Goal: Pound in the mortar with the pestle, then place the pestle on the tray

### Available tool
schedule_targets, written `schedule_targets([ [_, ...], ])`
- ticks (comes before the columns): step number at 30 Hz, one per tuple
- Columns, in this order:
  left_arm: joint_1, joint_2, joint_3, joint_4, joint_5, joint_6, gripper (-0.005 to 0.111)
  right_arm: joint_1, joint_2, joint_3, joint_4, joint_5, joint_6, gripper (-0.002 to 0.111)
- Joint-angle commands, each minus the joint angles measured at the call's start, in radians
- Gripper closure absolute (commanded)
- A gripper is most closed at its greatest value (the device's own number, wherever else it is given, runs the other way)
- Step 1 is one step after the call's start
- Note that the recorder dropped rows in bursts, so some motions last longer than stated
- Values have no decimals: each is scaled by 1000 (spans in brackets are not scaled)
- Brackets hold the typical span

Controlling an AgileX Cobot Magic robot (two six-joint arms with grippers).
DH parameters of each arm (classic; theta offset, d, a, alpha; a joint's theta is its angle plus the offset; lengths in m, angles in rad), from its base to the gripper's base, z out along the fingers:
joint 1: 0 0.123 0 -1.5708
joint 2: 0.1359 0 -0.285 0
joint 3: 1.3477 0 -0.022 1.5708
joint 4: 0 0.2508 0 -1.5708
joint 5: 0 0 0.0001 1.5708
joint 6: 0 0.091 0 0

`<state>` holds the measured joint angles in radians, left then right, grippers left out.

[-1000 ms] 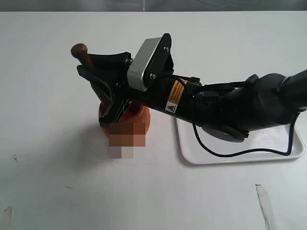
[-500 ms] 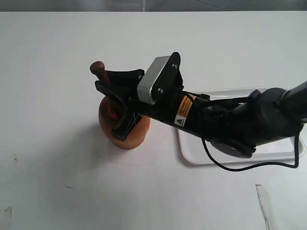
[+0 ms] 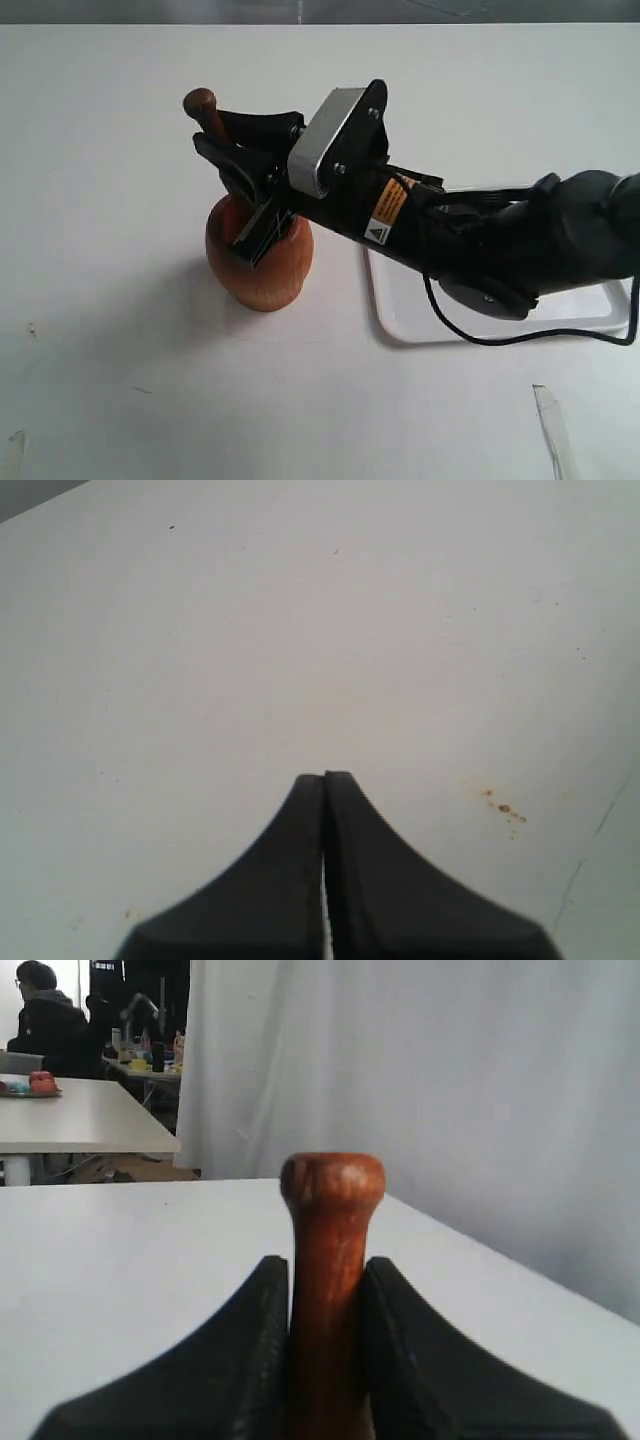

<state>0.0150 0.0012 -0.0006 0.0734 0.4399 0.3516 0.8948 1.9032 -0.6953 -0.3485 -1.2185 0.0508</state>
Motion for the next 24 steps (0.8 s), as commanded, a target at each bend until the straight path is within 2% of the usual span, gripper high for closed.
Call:
schedule_targets([
  [1, -8, -1, 1, -7, -3, -8, 107, 1, 97, 0, -8, 10, 103, 108],
  [6, -8, -1, 1, -7, -3, -8, 107, 1, 129, 0, -23, -3, 100, 108],
  [11, -8, -1, 1, -7, -3, -8, 107, 1, -52, -62, -14, -3, 43, 108],
  [16, -8, -1, 1, -7, -3, -8, 107, 1, -30, -69, -28, 221, 70, 108],
  [20, -8, -1, 1, -7, -3, -8, 107, 1, 95, -39, -52, 186, 114, 108],
  [24, -8, -1, 1, -7, -3, -8, 107, 1, -20, -39, -34, 21, 16, 108],
])
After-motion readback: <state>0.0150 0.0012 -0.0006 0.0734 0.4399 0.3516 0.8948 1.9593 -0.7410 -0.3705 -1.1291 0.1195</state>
